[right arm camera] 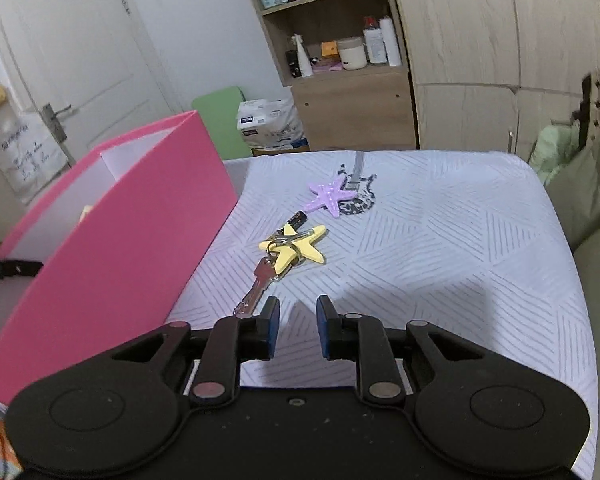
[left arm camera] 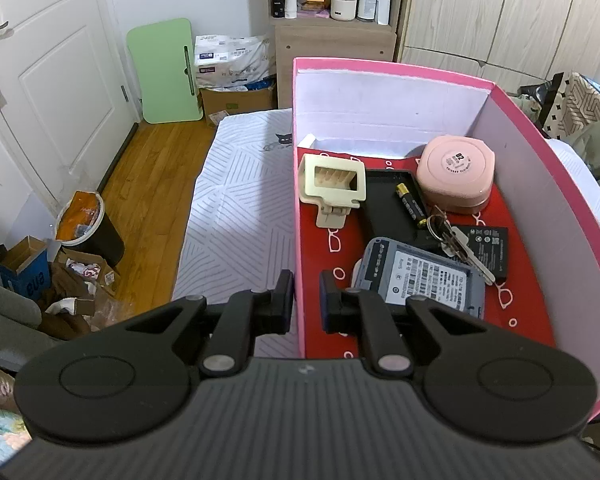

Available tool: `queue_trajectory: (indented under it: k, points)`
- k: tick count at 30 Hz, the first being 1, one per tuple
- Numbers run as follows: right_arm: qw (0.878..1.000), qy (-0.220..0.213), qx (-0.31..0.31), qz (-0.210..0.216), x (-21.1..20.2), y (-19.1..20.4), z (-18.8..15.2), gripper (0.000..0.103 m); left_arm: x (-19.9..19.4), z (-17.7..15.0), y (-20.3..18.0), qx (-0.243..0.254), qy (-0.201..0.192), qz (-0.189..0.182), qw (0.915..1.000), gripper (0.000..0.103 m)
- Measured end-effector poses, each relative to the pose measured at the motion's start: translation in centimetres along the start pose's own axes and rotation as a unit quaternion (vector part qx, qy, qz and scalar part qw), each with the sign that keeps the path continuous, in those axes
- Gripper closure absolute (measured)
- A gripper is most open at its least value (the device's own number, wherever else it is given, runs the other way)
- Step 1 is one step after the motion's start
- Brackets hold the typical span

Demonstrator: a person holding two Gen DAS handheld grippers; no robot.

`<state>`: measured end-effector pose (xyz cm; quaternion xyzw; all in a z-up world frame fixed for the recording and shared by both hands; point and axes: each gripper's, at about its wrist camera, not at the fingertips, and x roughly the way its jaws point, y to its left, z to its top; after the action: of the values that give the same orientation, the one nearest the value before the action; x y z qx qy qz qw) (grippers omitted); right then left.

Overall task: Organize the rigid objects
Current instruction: 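Grasp the bunch of keys on the bed with the right gripper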

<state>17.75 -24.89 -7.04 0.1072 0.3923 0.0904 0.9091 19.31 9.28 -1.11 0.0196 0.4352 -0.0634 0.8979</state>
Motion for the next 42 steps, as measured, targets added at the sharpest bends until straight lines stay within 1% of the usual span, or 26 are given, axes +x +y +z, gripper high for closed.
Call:
queue_trajectory:
  k: [3,5,7,10,13,18,20,21,22,24,26,29,31,33,35,38,42]
  points:
    - [1.0,-0.008,-0.028,-0.005,0.9,0.9,0.4,0.072,0.0,0.0,0.0,-0.001,-0.002,-0.001,1.0,0.092]
    - [0.999,-0.019,-0.046,-0.005,1.1,1.3,0.6,0.067,0.0,0.0,0.0,0.0,-0.002,-0.001,1.0,0.092]
    - [0.998,-0.033,-0.058,-0.011,1.5,1.4,1.1,0.058,-0.1,-0.1,0.1,-0.001,-0.002,-0.001,1.0,0.092]
    - [0.996,-0.051,-0.066,-0.018,2.1,1.3,2.0,0.058,-0.2,-0.1,0.1,-0.001,-0.005,-0.001,1.0,0.092]
    - [0.994,-0.056,-0.09,-0.024,2.7,1.6,2.2,0.058,-0.2,0.0,0.1,-0.002,-0.005,-0.001,1.0,0.092]
    - [0.984,-0.056,-0.166,-0.021,4.0,2.5,1.3,0.058,-0.2,-0.1,0.1,-0.001,-0.005,-0.001,1.0,0.092]
    - [0.98,-0.052,-0.191,-0.028,4.3,2.6,0.8,0.059,-0.2,-0.1,0.2,-0.002,-0.005,-0.002,1.0,0.092]
    - [0.977,-0.052,-0.203,-0.033,4.3,2.7,0.5,0.068,-0.2,-0.1,0.2,-0.002,-0.005,-0.002,1.0,0.092]
    - [0.975,-0.059,-0.212,-0.034,4.1,2.8,0.3,0.086,-0.3,-0.1,0.2,-0.002,-0.005,-0.002,1.0,0.092]
    - [0.973,-0.067,-0.221,-0.024,3.4,2.9,0.0,0.095,-0.3,-0.1,0.2,-0.003,-0.005,-0.002,1.0,0.092]
    - [0.973,-0.064,-0.22,-0.014,2.8,2.9,-0.1,0.098,-0.3,-0.1,0.2,-0.001,-0.005,-0.001,1.0,0.092]
    - [0.973,-0.06,-0.223,-0.012,2.1,3.2,-0.4,0.098,-0.2,-0.1,0.2,-0.002,-0.005,-0.002,1.0,0.092]
    - [0.977,-0.059,-0.205,-0.003,1.8,3.1,-0.6,0.098,-0.3,-0.1,0.3,-0.002,-0.005,-0.002,1.0,0.092]
    - [0.985,-0.054,-0.161,0.029,1.3,2.5,-0.2,0.098,-0.3,-0.1,0.3,-0.002,-0.005,-0.001,1.0,0.092]
    - [0.99,-0.053,-0.113,0.069,0.5,2.0,0.3,0.098,-0.3,-0.2,0.3,-0.002,-0.005,-0.002,1.0,0.092]
    - [0.99,-0.051,-0.067,0.113,-0.6,1.7,1.1,0.098,-0.3,-0.2,0.3,-0.002,-0.006,-0.002,1.0,0.092]
    - [0.986,-0.053,-0.042,0.153,-1.9,2.3,1.9,0.098,-0.3,-0.2,0.3,-0.002,-0.008,-0.003,1.0,0.092]
